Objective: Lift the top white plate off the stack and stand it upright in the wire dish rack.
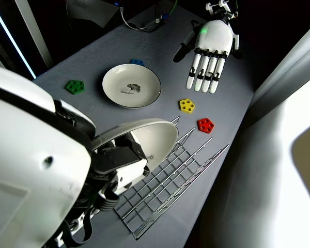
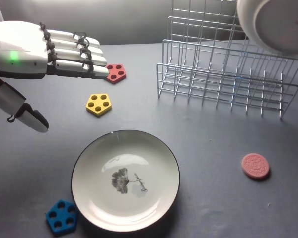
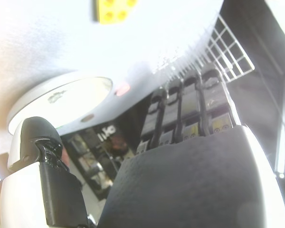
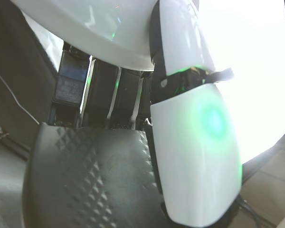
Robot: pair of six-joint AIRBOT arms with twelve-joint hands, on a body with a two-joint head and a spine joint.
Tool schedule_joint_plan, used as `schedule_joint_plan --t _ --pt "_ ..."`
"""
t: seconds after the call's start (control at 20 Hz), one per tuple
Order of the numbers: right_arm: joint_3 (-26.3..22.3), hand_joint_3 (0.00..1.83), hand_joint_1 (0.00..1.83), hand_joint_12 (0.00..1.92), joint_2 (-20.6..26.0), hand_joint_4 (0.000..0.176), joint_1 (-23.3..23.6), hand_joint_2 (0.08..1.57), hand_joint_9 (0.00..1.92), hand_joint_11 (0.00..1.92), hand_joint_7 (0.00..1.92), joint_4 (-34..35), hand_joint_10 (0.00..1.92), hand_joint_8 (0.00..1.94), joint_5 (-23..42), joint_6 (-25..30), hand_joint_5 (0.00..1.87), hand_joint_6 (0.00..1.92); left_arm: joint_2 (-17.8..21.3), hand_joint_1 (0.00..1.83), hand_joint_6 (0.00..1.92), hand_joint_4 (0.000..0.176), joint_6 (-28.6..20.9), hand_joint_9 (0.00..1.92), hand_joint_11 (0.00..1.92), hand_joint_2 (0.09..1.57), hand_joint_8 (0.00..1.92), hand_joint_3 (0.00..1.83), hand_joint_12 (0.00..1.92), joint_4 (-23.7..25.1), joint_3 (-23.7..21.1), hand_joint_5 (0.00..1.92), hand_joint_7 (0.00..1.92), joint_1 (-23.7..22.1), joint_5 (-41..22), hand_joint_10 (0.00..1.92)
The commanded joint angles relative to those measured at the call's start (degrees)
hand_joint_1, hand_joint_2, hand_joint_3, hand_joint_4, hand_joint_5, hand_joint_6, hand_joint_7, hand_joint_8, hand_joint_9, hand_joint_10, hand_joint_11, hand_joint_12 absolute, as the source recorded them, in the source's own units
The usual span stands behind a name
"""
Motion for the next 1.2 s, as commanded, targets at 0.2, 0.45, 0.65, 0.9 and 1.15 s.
schedule_joint_plan --t 0.2,0.45,0.65,0.9,1.15 --pt "1.46 0.00 1.49 1.35 0.13 0.000 -0.18 1.08 1.04 1.00 0.95 0.77 0.83 0.78 8.27 -0.15 0.91 1.08 0.14 0.37 0.00 0.000 0.14 0.01 0.03 0.96 0.00 0.00 0.01 -4.95 0.03 0.00 0.00 -1.62 -2.79 0.00" --pt "3.31 0.00 1.49 1.34 -1.08 0.000 -1.35 1.07 1.07 0.99 1.01 2.38 0.77 0.72 9.84 -1.33 0.91 1.07 0.11 0.40 0.00 0.000 0.14 0.02 0.03 0.95 0.00 0.00 0.02 -4.95 -0.02 0.00 0.00 -1.73 -2.62 0.00" --pt "5.11 0.00 1.49 1.32 -2.31 0.000 -2.74 1.06 1.08 1.00 1.04 5.21 0.75 0.67 10.87 -3.80 0.94 1.01 0.11 0.40 0.00 0.000 0.16 0.01 0.01 0.95 0.00 0.00 0.02 -4.95 0.02 0.00 0.00 -1.92 -2.56 0.00" --pt "7.86 0.00 1.50 1.32 -4.68 0.000 -4.90 1.05 1.08 1.02 1.10 10.36 0.76 0.61 13.10 -6.87 0.93 0.98 -0.02 0.36 0.00 0.000 0.34 0.01 0.02 0.95 0.00 0.00 0.01 -4.96 -0.03 0.00 0.00 -2.06 -2.41 0.01" --pt "9.23 0.00 1.50 1.32 -6.33 0.000 -7.09 1.05 1.10 1.02 1.09 14.17 0.75 0.61 14.67 -8.47 0.93 0.98 -0.14 0.38 0.00 0.000 0.34 0.00 0.01 0.94 0.00 0.00 0.01 -4.86 -0.07 0.00 0.00 -2.35 -2.23 0.00"
